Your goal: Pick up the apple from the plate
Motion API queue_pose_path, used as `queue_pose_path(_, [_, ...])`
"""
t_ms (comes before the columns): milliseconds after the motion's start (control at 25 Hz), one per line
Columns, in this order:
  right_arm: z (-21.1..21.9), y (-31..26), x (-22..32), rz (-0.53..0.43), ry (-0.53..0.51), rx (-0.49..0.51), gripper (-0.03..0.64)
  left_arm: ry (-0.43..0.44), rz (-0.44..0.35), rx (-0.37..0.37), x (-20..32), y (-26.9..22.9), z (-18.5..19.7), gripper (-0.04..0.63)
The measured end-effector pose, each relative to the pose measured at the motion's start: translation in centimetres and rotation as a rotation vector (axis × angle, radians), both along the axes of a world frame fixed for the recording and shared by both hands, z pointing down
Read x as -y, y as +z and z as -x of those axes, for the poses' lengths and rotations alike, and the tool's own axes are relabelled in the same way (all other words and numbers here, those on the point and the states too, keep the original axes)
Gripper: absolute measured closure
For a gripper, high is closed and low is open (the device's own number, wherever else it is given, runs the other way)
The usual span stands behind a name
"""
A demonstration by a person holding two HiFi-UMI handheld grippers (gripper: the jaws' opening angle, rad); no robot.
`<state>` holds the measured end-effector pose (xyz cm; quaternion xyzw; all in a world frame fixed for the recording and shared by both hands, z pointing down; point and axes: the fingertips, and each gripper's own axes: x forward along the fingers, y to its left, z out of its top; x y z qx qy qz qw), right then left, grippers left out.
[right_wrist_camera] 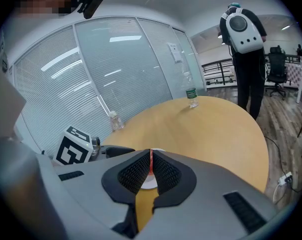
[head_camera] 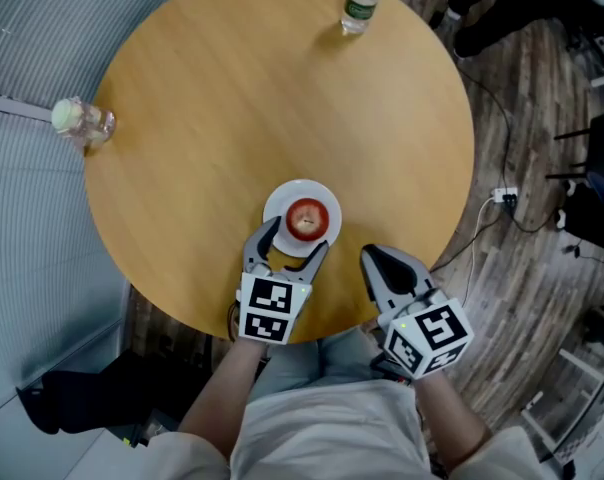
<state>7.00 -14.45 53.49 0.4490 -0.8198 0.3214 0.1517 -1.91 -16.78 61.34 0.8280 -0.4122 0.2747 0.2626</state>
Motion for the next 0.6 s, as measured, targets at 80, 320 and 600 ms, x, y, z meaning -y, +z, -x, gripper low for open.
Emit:
queue_pose_path(80, [-0.1, 0.3, -0.1, 0.008, 0.002, 0.001, 0.580, -0.003, 0.009, 0.004, 0.2, 0.6, -0.1, 0.229])
queue_pose_path(320, [-0.1, 0.9, -0.2, 0.026, 0.001, 0.002, 0.580, -0.006, 0.029, 0.000, 0.8, 1.9, -0.3, 0.221])
queue_pose_path(600, [-0.5, 1.5, -0.4, 0.042, 0.007, 0.000, 0.580, 0.003, 0.039, 0.001, 1.1, 2.9, -0.7, 0.215])
